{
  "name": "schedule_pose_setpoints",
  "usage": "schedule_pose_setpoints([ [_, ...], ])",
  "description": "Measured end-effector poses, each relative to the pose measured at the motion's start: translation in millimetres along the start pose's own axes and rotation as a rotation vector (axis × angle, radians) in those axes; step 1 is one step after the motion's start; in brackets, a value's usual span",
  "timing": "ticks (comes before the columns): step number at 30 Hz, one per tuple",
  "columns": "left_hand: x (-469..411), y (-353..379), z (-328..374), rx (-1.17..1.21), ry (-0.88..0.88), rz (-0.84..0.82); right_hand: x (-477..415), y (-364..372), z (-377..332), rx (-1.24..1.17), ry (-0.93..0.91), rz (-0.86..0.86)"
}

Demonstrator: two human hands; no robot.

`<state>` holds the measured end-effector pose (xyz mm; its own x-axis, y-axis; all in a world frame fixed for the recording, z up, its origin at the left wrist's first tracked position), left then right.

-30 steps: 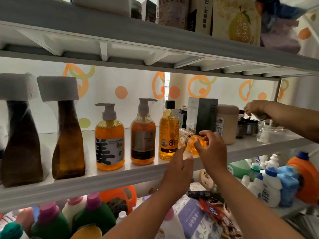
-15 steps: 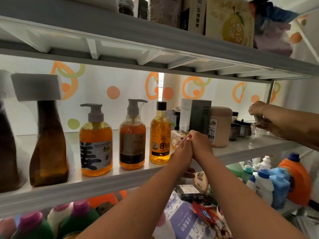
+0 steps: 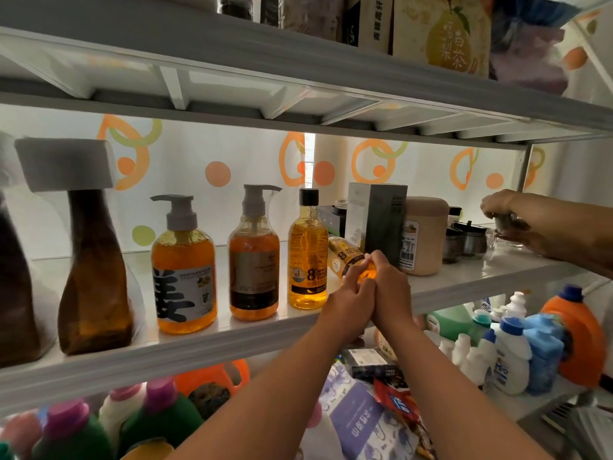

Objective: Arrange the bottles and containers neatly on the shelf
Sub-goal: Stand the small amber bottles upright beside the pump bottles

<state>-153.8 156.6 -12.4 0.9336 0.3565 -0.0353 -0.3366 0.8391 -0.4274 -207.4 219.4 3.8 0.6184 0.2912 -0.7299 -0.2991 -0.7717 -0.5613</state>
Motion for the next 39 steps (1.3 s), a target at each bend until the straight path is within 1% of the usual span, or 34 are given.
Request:
schedule_pose_setpoints([
  [3,1,4,-4,-0.049,0.066,0.031,10,-1,2,-0.049,0.0,0.062],
  [6,2,4,-9,-0.138,0.169,0.073,19,0,2,-0.178,0.07,0.106],
  [8,3,2,-13,-0.17,0.196,0.082,23,3,2,-0.239,0.111,0.125],
  [11,3,-5,-14,-0.176,0.18,0.07,24,9,2,-0.346,0.167,0.14],
  [15,7,-12,-11,-0.2,0.131,0.062,23,11,-1,-0.307,0.163,0.114],
  [17,8,-14,-11,-0.204,0.126,0.067,24,10,-2,-0.352,0.164,0.107],
  [23,6,-15,-14,-0.25,0.11,0.016,31,11,0,-0.453,0.249,0.154],
  [28,2,-13,-19,-0.271,0.105,0.012,28,17,8,-0.407,0.251,0.123],
  [35,0,-11,-25,-0.232,0.103,0.02,20,26,13,-0.43,0.315,0.088],
  [37,-1,-12,-26,-0.216,0.1,0.012,18,28,13,-0.425,0.32,0.032],
  [39,-1,-12,-26,-0.231,0.108,0.023,15,32,14,-0.332,0.282,-0.044],
])
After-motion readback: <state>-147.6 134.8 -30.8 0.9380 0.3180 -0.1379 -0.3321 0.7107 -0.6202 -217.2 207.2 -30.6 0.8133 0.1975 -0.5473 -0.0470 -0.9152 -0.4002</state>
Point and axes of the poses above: each hand's wrist, its own x-axis away from the middle knuckle, its own y-axis out of the palm, z = x × y, the point moved 3 cm from there along -x, towards the middle knuckle, and after that the axes turned 10 degrees about -y, right-handed, at the moved point
